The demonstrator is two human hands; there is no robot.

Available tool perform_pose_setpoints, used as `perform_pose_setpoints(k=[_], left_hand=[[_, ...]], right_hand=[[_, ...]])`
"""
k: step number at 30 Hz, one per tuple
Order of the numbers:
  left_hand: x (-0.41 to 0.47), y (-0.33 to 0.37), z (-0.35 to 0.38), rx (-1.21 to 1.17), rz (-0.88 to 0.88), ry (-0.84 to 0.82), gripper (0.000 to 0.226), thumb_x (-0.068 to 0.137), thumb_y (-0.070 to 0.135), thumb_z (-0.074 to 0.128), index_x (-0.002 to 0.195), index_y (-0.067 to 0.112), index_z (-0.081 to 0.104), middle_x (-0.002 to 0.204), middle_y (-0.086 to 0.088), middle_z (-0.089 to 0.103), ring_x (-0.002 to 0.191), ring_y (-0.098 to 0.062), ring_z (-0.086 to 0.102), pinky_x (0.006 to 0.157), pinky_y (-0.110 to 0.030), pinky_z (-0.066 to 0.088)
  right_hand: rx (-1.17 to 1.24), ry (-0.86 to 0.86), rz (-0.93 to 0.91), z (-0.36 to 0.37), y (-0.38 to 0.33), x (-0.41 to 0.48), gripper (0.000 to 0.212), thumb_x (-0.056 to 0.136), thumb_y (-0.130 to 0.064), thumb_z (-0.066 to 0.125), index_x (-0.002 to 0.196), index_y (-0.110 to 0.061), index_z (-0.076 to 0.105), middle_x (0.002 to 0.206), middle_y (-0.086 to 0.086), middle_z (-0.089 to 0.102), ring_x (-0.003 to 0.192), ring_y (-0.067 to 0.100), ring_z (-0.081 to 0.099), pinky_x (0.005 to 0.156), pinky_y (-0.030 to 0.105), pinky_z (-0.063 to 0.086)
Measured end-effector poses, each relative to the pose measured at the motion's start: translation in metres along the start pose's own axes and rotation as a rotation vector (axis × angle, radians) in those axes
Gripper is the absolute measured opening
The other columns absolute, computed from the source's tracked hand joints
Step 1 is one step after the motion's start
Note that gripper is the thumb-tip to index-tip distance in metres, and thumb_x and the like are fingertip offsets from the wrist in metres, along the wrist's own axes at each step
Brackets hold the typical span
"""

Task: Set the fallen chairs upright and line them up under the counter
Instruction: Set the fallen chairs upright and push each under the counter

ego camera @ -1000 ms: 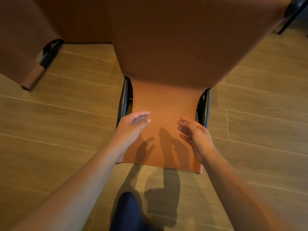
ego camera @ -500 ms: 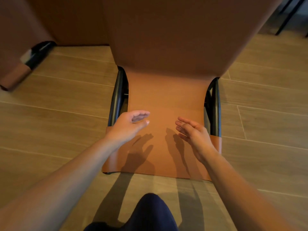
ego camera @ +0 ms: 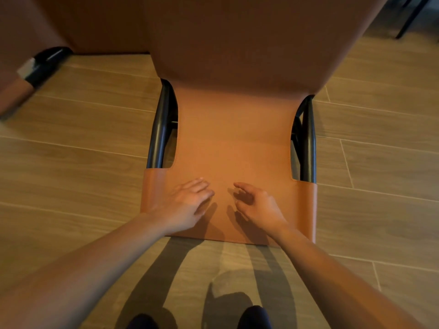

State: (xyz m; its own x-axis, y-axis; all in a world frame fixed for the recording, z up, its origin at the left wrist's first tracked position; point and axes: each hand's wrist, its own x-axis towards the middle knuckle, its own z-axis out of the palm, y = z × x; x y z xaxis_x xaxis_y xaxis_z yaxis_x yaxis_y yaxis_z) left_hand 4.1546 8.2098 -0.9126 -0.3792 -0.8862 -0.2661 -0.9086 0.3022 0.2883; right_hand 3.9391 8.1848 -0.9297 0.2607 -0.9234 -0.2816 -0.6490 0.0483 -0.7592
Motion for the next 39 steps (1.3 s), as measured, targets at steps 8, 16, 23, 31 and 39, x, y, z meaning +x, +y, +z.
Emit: perform_pose_setpoints(k=[8, 16, 23, 31, 39], left_hand=[[-0.005, -0.013, 0.049, 0.152, -0.002, -0.129, 0.071, 0.095, 0.036, 0.054, 0.152, 0.027, 0.013, 0.162, 0.002, -0.001, 0.148, -0.016, -0.006, 0.117, -0.036, 0.014], [-0.010, -0.013, 0.079, 0.395, 0.064, -0.173, 0.080, 0.096, 0.037, 0.050, 0.152, 0.020, -0.004, 0.161, -0.007, -0.012, 0.146, -0.034, -0.011, 0.116, -0.054, 0.010], [-0.020, -0.019, 0.087, 0.516, 0.142, -0.128, 0.062, 0.103, 0.025, 0.030, 0.152, 0.007, -0.004, 0.159, -0.019, -0.007, 0.145, -0.044, -0.004, 0.112, -0.063, 0.016], [-0.017, 0.001, 0.092, 0.539, 0.051, -0.161, 0.056, 0.105, 0.021, 0.020, 0.150, 0.004, -0.007, 0.157, -0.024, -0.015, 0.140, -0.053, -0.009, 0.107, -0.070, 0.016], [-0.020, 0.006, 0.096, 0.532, -0.016, -0.096, 0.061, 0.101, 0.023, 0.033, 0.149, 0.010, -0.003, 0.158, -0.020, -0.013, 0.143, -0.046, -0.008, 0.106, -0.070, 0.019]], right_hand=[[-0.619, -0.119, -0.178, 0.031, 0.032, -0.007, 0.067, 0.093, -0.039, 0.055, 0.152, -0.029, 0.023, 0.162, 0.003, 0.012, 0.149, 0.020, 0.009, 0.116, 0.037, 0.021], [-0.964, -0.165, -0.247, 0.049, 0.044, -0.018, 0.081, 0.094, -0.052, 0.046, 0.155, -0.022, 0.001, 0.161, 0.017, -0.012, 0.148, 0.031, -0.010, 0.119, 0.045, -0.002], [-1.072, -0.220, -0.266, 0.051, 0.046, -0.020, 0.091, 0.093, -0.056, 0.045, 0.153, -0.014, -0.011, 0.158, 0.023, -0.017, 0.145, 0.041, -0.014, 0.117, 0.053, -0.005], [-1.165, -0.333, -0.333, 0.060, 0.045, -0.031, 0.075, 0.102, -0.014, 0.035, 0.147, -0.010, -0.025, 0.154, 0.028, -0.023, 0.136, 0.058, -0.017, 0.107, 0.071, -0.001], [-1.188, -0.302, -0.306, 0.062, 0.044, -0.034, 0.085, 0.099, -0.014, 0.044, 0.147, -0.012, -0.027, 0.154, 0.026, -0.025, 0.137, 0.056, -0.019, 0.108, 0.070, -0.001]])
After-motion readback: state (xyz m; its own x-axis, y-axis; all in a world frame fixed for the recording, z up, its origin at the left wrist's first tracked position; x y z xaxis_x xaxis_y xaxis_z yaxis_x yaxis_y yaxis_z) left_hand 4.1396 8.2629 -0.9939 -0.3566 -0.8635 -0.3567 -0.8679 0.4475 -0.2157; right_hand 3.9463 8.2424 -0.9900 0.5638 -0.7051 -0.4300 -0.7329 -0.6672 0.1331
